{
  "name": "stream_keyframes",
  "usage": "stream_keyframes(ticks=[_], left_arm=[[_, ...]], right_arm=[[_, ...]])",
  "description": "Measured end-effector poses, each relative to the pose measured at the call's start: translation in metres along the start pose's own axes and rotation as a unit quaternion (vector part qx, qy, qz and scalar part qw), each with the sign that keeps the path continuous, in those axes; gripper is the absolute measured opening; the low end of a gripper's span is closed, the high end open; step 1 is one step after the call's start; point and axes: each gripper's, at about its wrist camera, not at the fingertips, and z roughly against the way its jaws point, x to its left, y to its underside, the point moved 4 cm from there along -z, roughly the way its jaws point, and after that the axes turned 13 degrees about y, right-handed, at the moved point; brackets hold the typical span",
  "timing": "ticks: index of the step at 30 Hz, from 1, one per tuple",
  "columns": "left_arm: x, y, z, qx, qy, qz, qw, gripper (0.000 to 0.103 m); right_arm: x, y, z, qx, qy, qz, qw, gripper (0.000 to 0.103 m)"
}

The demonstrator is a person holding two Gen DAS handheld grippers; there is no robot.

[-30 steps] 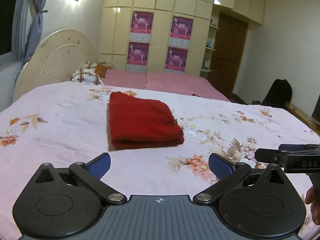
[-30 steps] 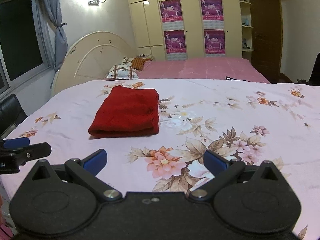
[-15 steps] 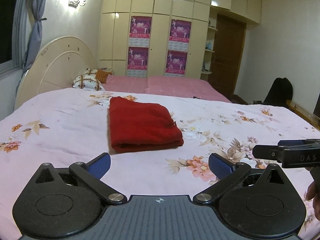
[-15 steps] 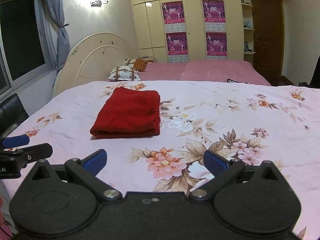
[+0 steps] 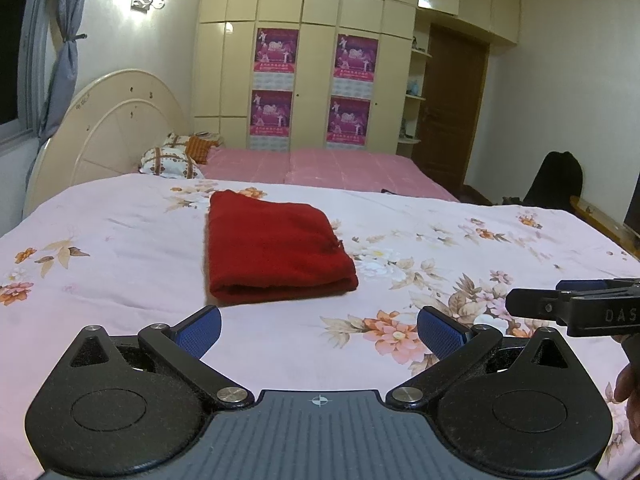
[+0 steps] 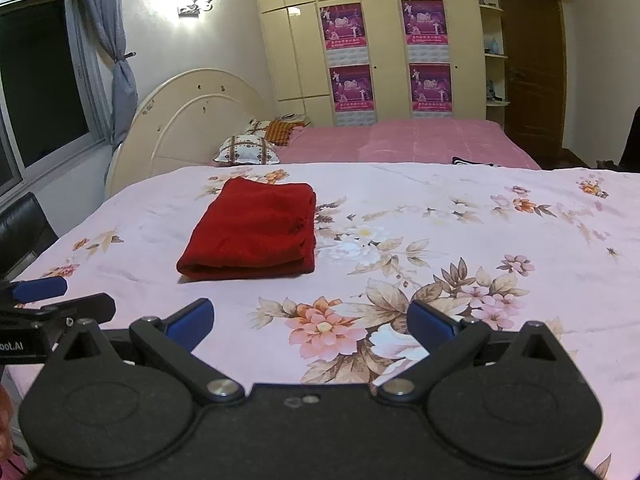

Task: Fold small clothes

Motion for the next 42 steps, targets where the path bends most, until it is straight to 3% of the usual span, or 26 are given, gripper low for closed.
stream_keyframes(ticks=[42], left_arm=[[0.008, -0.003, -0.006, 0.000, -0.005, 0.002, 1.0000, 0.103]], right_arm=[[0.007, -0.002, -0.010, 0.001, -0.002, 0.014, 1.000, 0.102]])
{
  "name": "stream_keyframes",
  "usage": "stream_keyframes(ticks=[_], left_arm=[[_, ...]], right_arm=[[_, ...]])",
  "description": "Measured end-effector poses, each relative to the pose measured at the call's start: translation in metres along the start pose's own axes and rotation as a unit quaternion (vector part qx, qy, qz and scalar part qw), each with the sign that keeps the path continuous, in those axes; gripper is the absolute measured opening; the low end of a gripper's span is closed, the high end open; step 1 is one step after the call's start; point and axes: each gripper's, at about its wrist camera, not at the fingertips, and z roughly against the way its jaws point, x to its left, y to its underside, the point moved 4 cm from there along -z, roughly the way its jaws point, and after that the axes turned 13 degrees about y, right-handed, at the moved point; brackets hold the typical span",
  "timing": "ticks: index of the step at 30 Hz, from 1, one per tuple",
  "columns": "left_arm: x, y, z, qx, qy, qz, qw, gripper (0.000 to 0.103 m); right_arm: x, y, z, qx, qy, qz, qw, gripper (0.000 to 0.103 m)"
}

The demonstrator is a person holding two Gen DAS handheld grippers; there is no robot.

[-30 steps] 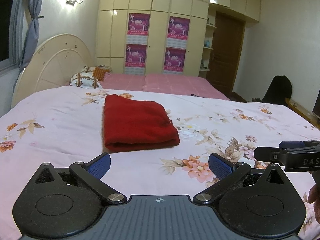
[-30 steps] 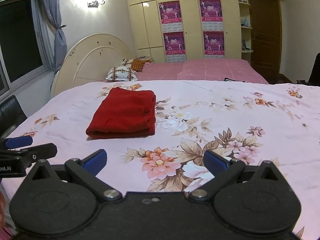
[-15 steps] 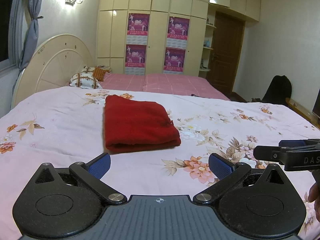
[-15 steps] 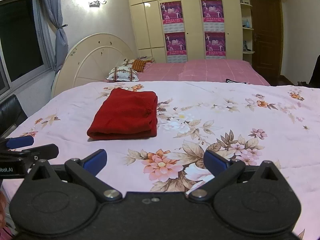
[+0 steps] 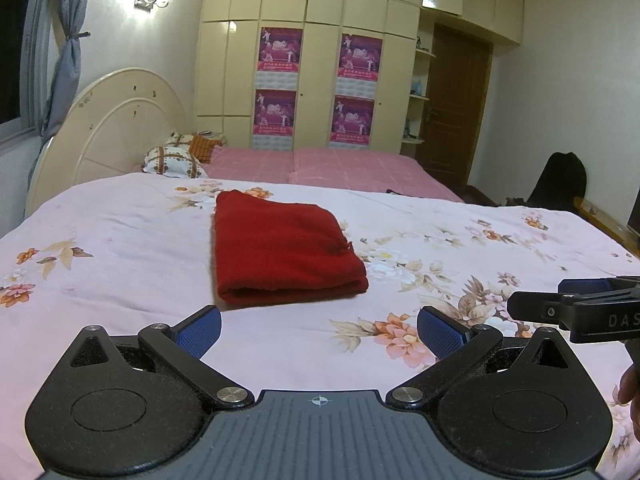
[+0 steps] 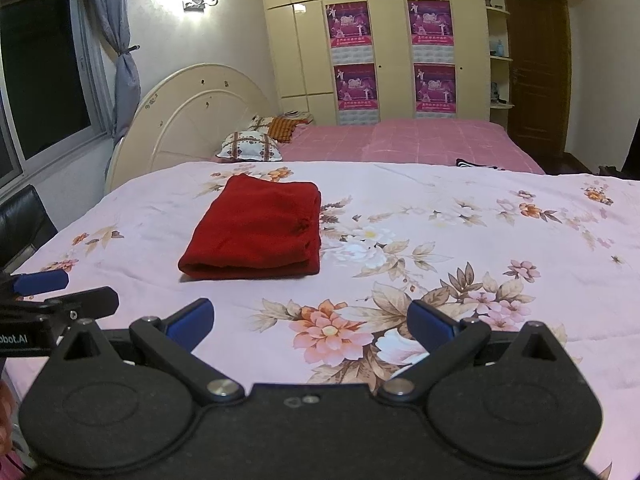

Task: Fold small clothes

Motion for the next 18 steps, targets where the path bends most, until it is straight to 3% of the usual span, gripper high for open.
stream_keyframes(ticks=[18], left_arm=[[0.0007, 0.0004, 0.0025, -0.010, 0.011, -0.016, 0.9998, 0.103]], right_arm=[[-0.0013, -0.0005, 0.0006, 0.000, 0.000, 0.000, 1.000, 0.102]])
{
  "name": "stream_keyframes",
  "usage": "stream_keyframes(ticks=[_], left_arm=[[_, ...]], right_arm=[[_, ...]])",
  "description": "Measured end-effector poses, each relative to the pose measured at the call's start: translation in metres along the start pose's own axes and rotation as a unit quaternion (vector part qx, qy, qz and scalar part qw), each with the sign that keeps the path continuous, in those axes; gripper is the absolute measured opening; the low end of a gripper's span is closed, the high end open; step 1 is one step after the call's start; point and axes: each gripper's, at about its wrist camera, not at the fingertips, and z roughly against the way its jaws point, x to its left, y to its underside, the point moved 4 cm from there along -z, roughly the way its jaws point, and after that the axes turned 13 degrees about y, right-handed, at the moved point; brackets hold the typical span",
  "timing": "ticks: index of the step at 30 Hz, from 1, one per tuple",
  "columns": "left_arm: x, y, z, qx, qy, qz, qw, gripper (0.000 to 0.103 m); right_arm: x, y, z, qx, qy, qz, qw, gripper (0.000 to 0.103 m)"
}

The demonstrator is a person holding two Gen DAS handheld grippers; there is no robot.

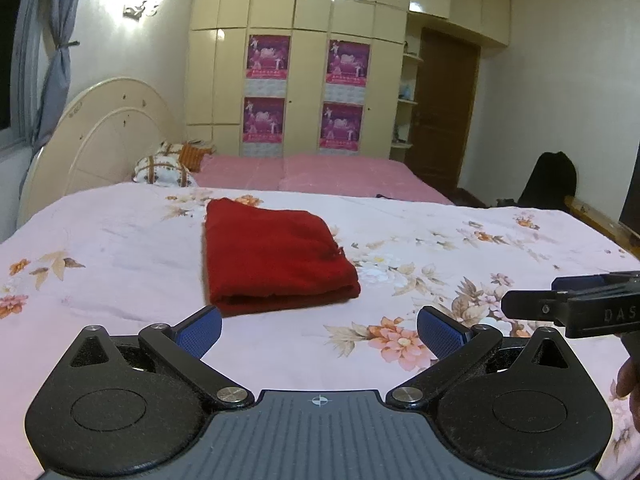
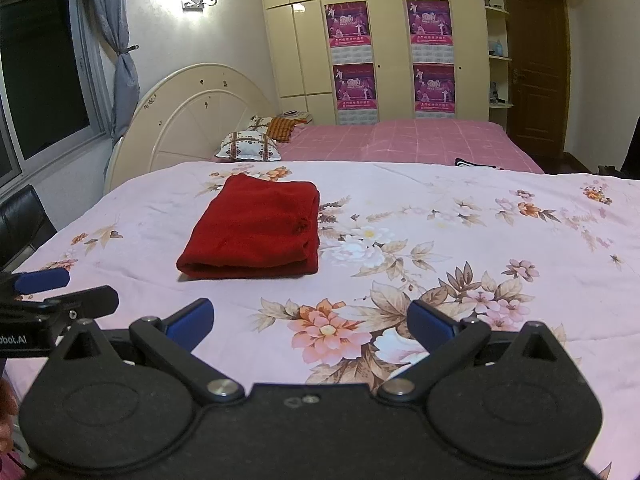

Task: Fold small clothes

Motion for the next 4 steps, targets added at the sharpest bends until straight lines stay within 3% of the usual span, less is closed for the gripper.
stream_keyframes(ticks=[4], left_arm=[[0.0005, -0.0011, 0.0016, -0.003, 0.000, 0.008, 1.0000, 0.103]], right_arm=[[-0.0001, 0.0002, 0.0008, -0.001, -0.001, 0.001, 1.000, 0.102]])
